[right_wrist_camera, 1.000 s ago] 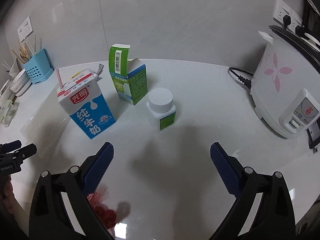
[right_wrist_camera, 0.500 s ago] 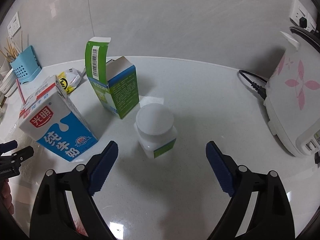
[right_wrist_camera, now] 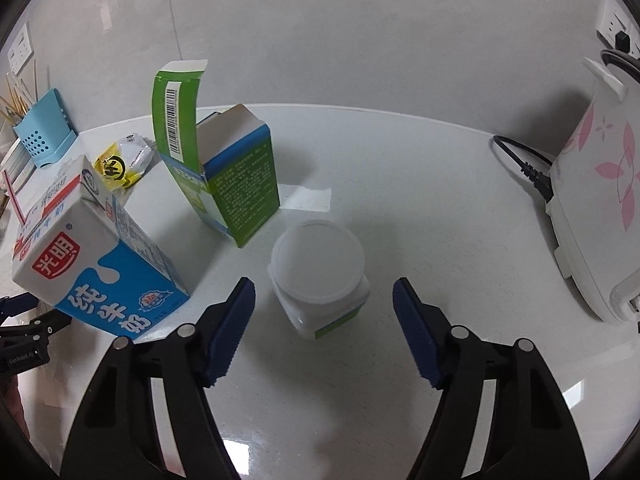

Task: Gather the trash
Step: 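Grasp the white pill bottle with the right tool while the left tool grasps the bubble wrap, then lift the pill bottle and bubble wrap off the counter toward the wastebasket, then lower the bubble wrap and pill bottle over the wastebasket with both tools, then open the left tool to drop the bubble wrap while the right tool holds the bottle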

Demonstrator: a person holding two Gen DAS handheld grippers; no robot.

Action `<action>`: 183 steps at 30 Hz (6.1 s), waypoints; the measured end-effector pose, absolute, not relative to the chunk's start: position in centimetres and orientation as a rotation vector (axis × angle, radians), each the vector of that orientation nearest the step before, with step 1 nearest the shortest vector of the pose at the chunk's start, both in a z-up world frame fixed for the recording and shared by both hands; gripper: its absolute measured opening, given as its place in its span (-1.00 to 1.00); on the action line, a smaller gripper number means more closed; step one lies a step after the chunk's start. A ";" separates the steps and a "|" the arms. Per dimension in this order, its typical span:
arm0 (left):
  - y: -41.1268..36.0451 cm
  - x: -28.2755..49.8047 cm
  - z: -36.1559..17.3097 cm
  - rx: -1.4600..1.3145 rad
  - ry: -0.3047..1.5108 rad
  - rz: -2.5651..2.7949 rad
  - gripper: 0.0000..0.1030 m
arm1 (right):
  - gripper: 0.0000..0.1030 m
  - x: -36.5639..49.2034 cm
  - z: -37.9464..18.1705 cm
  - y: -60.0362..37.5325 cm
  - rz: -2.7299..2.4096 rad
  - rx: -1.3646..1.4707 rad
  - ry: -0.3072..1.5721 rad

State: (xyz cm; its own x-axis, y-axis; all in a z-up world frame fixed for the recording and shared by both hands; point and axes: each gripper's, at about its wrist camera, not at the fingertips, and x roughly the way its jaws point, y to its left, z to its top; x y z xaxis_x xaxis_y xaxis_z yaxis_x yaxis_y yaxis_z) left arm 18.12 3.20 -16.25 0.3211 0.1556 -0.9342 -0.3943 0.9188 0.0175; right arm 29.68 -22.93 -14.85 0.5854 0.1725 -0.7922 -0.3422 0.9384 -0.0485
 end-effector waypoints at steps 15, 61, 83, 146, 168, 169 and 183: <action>4.8 15.8 -15.4 -0.270 1.177 0.410 -0.72 | -0.08 29.0 -14.8 -22.1 0.340 -0.201 0.892; 0.8 6.2 -9.9 -0.237 1.049 0.284 -0.72 | -0.08 16.5 -7.9 -23.6 0.365 -0.171 0.780; -0.6 -3.4 -6.9 -0.187 0.984 0.181 -0.72 | -0.08 3.4 -4.9 -22.8 0.381 -0.082 0.729; -10.1 -22.6 -27.2 -0.406 1.250 0.161 -0.72 | -0.08 -14.4 -24.8 -25.2 0.569 -0.211 1.053; -9.3 -21.1 -31.5 -0.433 1.373 0.079 -0.72 | -0.08 -14.3 -28.5 -24.8 0.482 -0.219 1.155; -9.2 -21.1 -31.4 -0.430 1.379 0.070 -0.72 | -0.08 -14.3 -28.5 -24.7 0.480 -0.218 1.155; -9.7 -20.0 -32.3 -0.338 1.464 -0.023 -0.68 | -0.08 -14.4 -28.9 -25.6 0.387 -0.165 1.170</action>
State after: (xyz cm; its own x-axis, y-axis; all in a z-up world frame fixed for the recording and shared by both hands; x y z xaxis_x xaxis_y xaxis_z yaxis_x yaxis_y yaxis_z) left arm -20.03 -9.66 -32.32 0.1151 -0.2199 -0.9687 -0.1891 0.9525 -0.2387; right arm -14.43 -25.62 -28.91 0.3341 0.2098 -0.9189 -0.3794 0.9224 0.0726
